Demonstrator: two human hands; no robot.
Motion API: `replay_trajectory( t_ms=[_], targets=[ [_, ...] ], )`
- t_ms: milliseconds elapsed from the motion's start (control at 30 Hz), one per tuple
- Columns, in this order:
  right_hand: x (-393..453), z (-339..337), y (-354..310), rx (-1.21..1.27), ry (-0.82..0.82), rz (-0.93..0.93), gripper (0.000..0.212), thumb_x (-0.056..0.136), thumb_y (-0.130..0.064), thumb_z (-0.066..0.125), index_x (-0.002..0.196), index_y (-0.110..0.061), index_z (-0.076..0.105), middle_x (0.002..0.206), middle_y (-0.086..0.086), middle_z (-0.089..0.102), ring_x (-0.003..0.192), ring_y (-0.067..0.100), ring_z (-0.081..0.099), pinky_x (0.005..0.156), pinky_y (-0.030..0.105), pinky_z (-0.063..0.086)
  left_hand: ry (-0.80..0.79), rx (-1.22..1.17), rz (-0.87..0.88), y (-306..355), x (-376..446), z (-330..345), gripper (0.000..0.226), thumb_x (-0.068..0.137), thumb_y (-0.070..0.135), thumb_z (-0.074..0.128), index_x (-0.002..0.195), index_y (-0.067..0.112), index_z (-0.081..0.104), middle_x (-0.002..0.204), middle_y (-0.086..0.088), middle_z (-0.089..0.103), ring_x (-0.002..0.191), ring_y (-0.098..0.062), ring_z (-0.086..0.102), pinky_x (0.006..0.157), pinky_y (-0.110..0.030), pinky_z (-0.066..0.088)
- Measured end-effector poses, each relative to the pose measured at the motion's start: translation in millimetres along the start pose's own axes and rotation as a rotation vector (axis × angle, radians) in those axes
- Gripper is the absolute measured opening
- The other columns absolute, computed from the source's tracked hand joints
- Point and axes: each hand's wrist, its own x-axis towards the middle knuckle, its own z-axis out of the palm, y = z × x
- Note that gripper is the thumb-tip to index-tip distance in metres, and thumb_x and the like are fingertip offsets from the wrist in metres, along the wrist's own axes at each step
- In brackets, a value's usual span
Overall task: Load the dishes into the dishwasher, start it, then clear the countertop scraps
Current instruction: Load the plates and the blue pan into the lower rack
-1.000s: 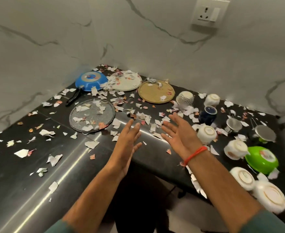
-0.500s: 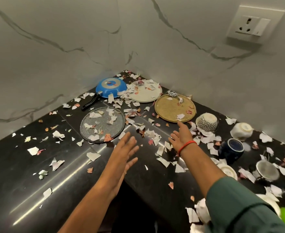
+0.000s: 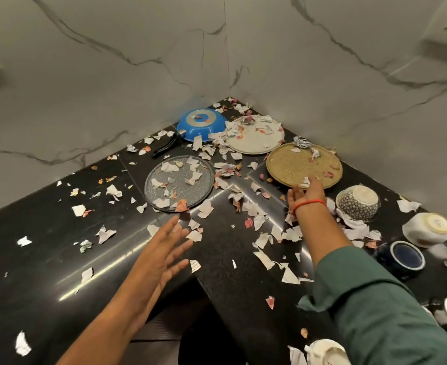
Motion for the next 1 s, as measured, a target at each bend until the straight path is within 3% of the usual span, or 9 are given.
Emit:
replay_trajectory(
  t_ms=[100,200,333,400,500,633,700,833,1000],
  targets=[
    [9,8,-11,-0.048,0.01,-0.022,0.019,0.094,-0.032,0.066,0.091,-0.015,0.058,0.073,0.001,0.055,0.057,0.009,0.052,0.057,0.024,0.051,0.015,0.0,-0.006,-1,-3,2,0.096,0.059,0.072,0.082,0.144,0.04,0.052,0.136,0.007,0.067,0.123,-0.013,0.066,0.108,-0.045,0.047],
    [15,15,-27,-0.203,0.024,-0.088,0.006,0.096,-0.02,0.058,0.096,-0.013,0.058,0.064,0.0,0.052,0.049,0.008,0.051,0.048,0.022,0.049,0.02,0.004,-0.013,-1,-2,9,0.075,0.076,0.058,0.07,0.145,0.037,0.051,0.136,0.005,0.067,0.122,-0.014,0.067,0.109,-0.046,0.047],
    [-1,23,-44,-0.402,0.068,-0.296,0.012,0.092,-0.012,0.051,0.102,-0.011,0.058,0.071,0.005,0.056,0.05,0.012,0.051,0.049,0.025,0.051,0.014,0.012,-0.017,1,-4,20,0.076,0.076,0.061,0.075,0.145,0.037,0.052,0.136,0.006,0.068,0.121,-0.014,0.067,0.108,-0.045,0.048],
    [-10,23,-51,-0.519,0.094,-0.472,0.014,0.094,-0.026,0.055,0.098,-0.015,0.062,0.082,0.007,0.066,0.052,0.014,0.057,0.051,0.027,0.054,0.003,0.013,-0.022,2,-5,25,0.062,0.089,0.054,0.072,0.145,0.037,0.052,0.136,0.007,0.068,0.12,-0.014,0.068,0.109,-0.045,0.048],
    [-23,18,-62,-0.764,0.114,-0.808,0.046,0.089,-0.057,0.055,0.071,-0.015,0.061,0.078,0.009,0.068,0.067,0.03,0.064,0.059,0.04,0.055,-0.014,0.018,-0.022,3,-7,29,0.057,0.091,0.05,0.069,0.144,0.036,0.053,0.135,0.006,0.068,0.12,-0.014,0.068,0.11,-0.046,0.048],
    [-39,8,-72,-1.241,0.053,-1.137,0.03,0.094,-0.03,0.05,0.073,-0.01,0.054,0.078,0.013,0.055,0.072,0.033,0.048,0.061,0.041,0.038,-0.035,0.014,-0.024,5,-10,32,0.067,0.08,0.052,0.066,0.144,0.035,0.054,0.136,0.004,0.067,0.12,-0.016,0.068,0.11,-0.047,0.047],
    [-45,1,-71,-1.408,0.052,-1.222,0.027,0.097,-0.027,0.05,0.078,-0.009,0.057,0.084,0.01,0.051,0.073,0.031,0.046,0.063,0.039,0.037,-0.051,0.025,-0.014,6,-12,34,0.069,0.08,0.053,0.066,0.145,0.034,0.053,0.136,0.004,0.068,0.12,-0.016,0.068,0.11,-0.048,0.048],
    [-49,-11,-59,-1.437,0.016,-1.308,0.026,0.101,-0.026,0.051,0.084,-0.009,0.061,0.086,0.008,0.051,0.074,0.03,0.053,0.064,0.041,0.047,-0.075,0.045,-0.01,10,-14,32,0.072,0.079,0.057,0.068,0.146,0.034,0.052,0.135,0.006,0.068,0.121,-0.016,0.068,0.111,-0.049,0.046],
    [-57,-10,-54,-1.417,0.027,-1.337,0.024,0.103,-0.024,0.052,0.093,-0.006,0.063,0.088,0.005,0.049,0.076,0.023,0.05,0.065,0.033,0.037,-0.092,0.06,0.0,14,-15,31,0.068,0.079,0.057,0.066,0.143,0.038,0.054,0.135,0.008,0.068,0.12,-0.014,0.068,0.11,-0.046,0.048]
  ],
)
